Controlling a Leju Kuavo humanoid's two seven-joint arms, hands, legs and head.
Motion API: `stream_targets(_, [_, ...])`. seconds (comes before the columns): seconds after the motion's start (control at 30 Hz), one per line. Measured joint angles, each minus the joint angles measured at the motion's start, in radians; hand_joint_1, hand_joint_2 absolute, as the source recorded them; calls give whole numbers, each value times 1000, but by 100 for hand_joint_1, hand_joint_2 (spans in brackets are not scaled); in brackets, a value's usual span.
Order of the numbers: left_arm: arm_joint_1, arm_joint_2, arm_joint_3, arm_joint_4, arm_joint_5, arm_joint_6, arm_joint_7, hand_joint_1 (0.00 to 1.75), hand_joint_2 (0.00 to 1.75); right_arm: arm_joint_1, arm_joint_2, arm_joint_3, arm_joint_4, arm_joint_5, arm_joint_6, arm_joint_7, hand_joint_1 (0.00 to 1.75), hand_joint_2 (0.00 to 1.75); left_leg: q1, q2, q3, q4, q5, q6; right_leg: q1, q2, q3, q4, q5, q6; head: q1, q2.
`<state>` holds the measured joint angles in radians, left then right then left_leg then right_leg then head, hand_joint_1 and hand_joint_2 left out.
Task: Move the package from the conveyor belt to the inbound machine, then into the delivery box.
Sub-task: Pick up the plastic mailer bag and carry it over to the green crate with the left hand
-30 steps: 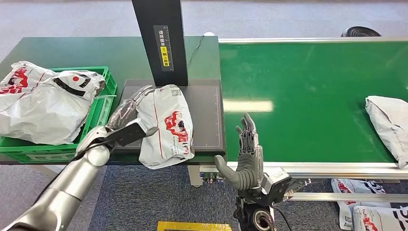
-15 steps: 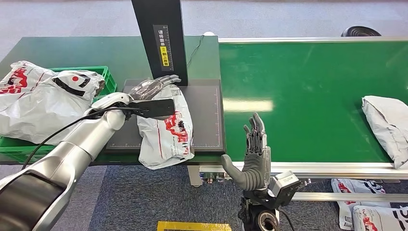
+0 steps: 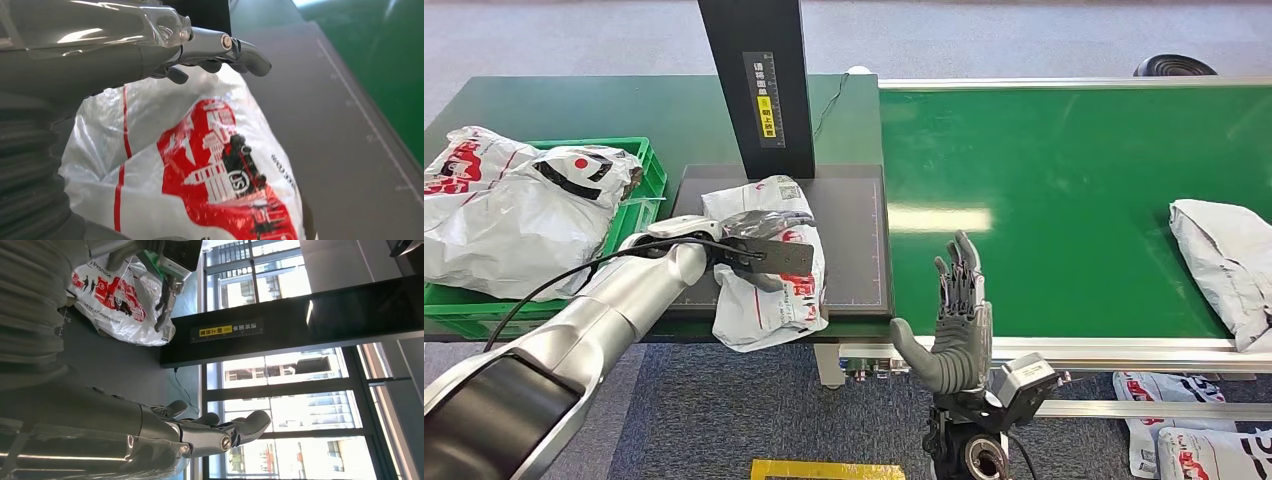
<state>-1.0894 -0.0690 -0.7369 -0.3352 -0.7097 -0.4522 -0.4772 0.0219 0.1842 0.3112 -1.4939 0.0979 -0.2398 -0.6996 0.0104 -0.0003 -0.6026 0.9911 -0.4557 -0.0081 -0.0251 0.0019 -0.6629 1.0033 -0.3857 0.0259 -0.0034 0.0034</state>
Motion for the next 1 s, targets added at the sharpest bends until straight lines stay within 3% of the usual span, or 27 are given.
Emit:
stream_targets(0.47, [60,12,-20,29,3,-8,2,0,175,-10,0,-16,0,-12,0,0,0,175,0,0,0,0,0,0,0,0,0,0,0,0,0,0])
stream_targets(0.8, [138,29,-11,29,41,144,-23,0,175,-10,0,-24,2,-3,0,0,0,175,0,0,1,0,0,0,0,0,1,0,0,0,0,0])
stream_targets(0.83, [144,30,-10,29,42,154,-23,32,175,-10,-1,-25,2,-2,0,0,0,175,0,0,1,0,0,0,0,0,1,0,0,0,0,0])
stream_targets(0.93, [154,30,-5,29,43,171,-21,159,175,-10,-1,-30,2,1,0,0,0,175,0,0,2,0,0,0,0,0,2,0,0,0,0,0])
stream_targets(1.0, [160,30,2,29,45,183,-15,174,175,-10,0,-32,2,3,0,0,0,175,0,0,2,0,0,0,0,0,3,0,0,0,0,0])
